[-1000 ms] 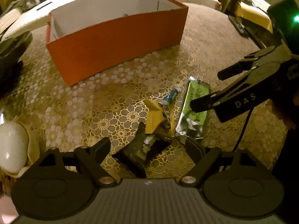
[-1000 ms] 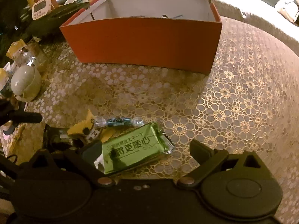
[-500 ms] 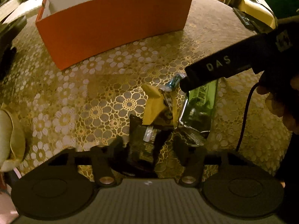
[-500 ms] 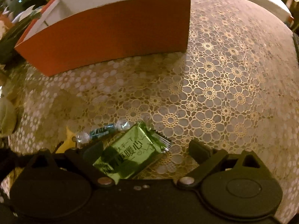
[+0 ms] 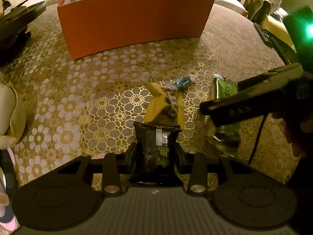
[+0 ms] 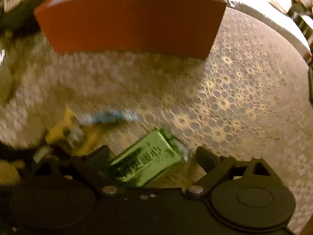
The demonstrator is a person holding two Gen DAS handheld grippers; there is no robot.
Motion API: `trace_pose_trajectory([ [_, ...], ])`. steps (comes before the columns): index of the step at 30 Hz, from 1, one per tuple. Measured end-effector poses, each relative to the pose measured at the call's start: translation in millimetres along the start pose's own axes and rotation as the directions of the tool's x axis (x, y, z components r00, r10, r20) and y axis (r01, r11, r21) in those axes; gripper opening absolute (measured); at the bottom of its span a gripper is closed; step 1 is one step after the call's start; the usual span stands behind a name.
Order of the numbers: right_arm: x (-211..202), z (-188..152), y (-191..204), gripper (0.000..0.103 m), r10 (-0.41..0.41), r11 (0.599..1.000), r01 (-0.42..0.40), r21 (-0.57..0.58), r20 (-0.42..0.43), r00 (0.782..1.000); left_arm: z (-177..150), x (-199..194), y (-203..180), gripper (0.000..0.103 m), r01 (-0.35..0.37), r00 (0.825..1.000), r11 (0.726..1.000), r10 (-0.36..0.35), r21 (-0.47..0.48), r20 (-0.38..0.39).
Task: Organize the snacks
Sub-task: 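Grasp the dark wrapped bar with the left gripper while the right gripper grasps the green packet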
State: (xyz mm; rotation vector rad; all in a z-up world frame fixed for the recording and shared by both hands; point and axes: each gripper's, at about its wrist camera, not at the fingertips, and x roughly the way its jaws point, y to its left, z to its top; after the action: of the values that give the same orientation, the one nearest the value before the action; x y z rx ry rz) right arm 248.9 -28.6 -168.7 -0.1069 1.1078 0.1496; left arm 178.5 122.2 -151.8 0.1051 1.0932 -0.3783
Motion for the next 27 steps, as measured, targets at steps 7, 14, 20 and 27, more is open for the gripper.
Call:
trace_pose_trajectory([
  [7, -11.7, -4.6, -24.0, 0.093, 0.045, 0.998, -0.045, -0.039, -0.001, 0.999, -6.2, -4.8, -4.3, 0.037, 0.002, 1.0, 0.999, -0.001, -0.044, 0.009],
  [14, -13.5, -6.0, -34.6, 0.093, 0.098, 0.99, -0.09, 0.107, -0.069, 0.993, -12.0, -6.3, -9.4, 0.037, -0.005, 1.0, 0.996, 0.007, -0.094, 0.021],
  [20, -15.6, -12.7, -19.3, 0.084, 0.022, 0.998, -0.019, 0.059, -0.048, 0.999, -14.8, -7.6, -7.6, 0.036, -0.012, 0.999, 0.991, 0.016, -0.136, 0.029],
  [27, -22.2, -14.5, -23.2, 0.048, 0.009, 1.0, -0.009, 0.003, 0.0, 1.0, -17.6, -9.2, -6.3, 0.036, -0.017, 0.999, 0.984, 0.025, -0.18, 0.042],
])
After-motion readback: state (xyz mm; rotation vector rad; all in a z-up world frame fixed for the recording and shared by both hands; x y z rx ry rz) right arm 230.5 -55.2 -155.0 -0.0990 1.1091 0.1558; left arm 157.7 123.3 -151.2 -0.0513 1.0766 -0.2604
